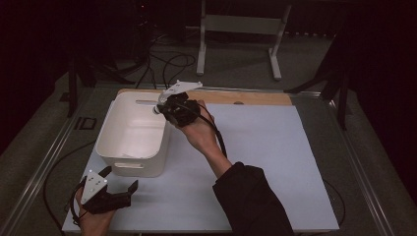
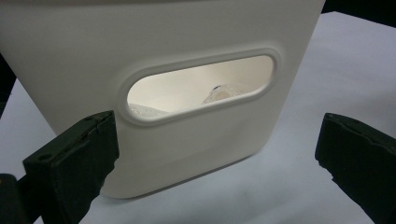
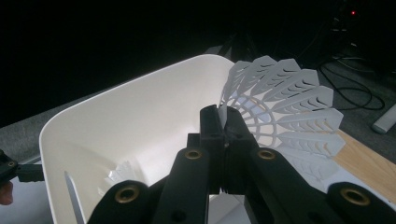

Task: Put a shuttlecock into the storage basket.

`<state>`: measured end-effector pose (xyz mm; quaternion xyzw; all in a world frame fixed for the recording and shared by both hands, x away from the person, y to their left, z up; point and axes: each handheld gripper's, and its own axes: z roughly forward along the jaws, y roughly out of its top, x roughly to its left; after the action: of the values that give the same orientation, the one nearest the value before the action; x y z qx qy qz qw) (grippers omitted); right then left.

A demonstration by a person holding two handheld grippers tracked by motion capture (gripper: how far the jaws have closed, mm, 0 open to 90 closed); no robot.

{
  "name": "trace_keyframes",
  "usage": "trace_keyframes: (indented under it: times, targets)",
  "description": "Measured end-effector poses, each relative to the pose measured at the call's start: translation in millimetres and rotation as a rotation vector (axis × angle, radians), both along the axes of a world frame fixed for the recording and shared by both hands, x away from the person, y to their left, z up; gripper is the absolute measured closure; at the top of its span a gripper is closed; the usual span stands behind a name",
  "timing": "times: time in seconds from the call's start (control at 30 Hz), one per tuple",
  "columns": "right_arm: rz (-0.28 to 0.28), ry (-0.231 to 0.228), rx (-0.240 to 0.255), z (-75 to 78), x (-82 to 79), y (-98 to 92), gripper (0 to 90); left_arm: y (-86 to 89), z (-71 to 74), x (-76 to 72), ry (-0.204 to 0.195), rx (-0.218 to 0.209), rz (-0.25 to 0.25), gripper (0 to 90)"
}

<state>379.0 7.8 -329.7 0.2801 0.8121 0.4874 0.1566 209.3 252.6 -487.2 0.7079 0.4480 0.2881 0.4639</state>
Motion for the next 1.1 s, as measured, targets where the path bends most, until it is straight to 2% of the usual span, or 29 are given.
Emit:
trace_keyframes:
  times: [1.1]
  targets:
    - [0.061, 0.001, -0.041, -8.5, -10.7, 25.4, 89.3, 0.3, 0.1, -0.3, -0.003, -0.001, 0.003, 0.1]
